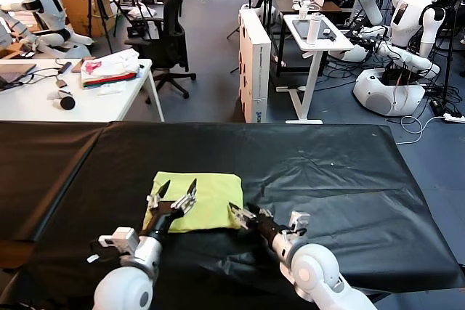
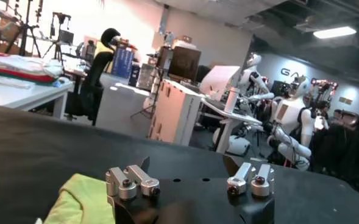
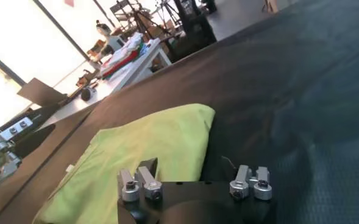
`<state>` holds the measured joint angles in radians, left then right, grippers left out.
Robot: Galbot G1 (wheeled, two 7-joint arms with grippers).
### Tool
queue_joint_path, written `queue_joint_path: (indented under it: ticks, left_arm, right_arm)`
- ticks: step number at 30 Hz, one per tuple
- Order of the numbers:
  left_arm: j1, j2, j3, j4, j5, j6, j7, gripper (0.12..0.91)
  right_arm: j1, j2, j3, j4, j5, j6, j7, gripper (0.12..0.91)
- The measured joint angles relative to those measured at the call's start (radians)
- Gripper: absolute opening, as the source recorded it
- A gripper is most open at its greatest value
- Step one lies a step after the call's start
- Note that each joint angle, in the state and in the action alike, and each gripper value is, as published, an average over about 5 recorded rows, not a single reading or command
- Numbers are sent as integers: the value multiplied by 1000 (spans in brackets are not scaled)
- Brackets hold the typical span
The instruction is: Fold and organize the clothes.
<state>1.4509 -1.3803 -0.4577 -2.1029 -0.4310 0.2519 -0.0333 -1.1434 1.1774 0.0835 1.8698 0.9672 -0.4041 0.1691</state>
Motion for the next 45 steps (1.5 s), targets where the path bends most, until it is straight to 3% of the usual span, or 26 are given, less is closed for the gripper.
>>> queue_joint_path:
  ticks: [7,10,22,28,31,38,42,45]
  left_arm:
    - [5,2,-25,-1,-13,-4,0,907]
    - [7,6,-37,1,-19,-4,-1,907]
    - [1,10,-81,37,-47,-14,-2,907]
    - [0,9,-85,48,-47,-24,-1,907]
    - [0,15,-90,55,-39,-40,-1,907]
    - [-2,52,-93,75,-14,-73,-5,907]
    - [3,86,-98,76,-16,-72,-15,907]
    - [19,123,-109,66,-21,-71,-16,907]
  right_arm:
    - [1,7,17,-26,1,18,-12,252]
    - [-6,6,27,-28,-4,26,-11,149]
    - [-101,-64,144,58,-113,10,31,139]
    - [-135,-94,200,72,-156,20,1,139]
    - [-152,-105,223,77,-211,65,-51,199]
    - [-222,-139,291,80,-420,277,-190,623]
    - [-279,-147,336,77,-526,406,-192,837]
    - [-333,-143,379,89,-591,477,-158,897]
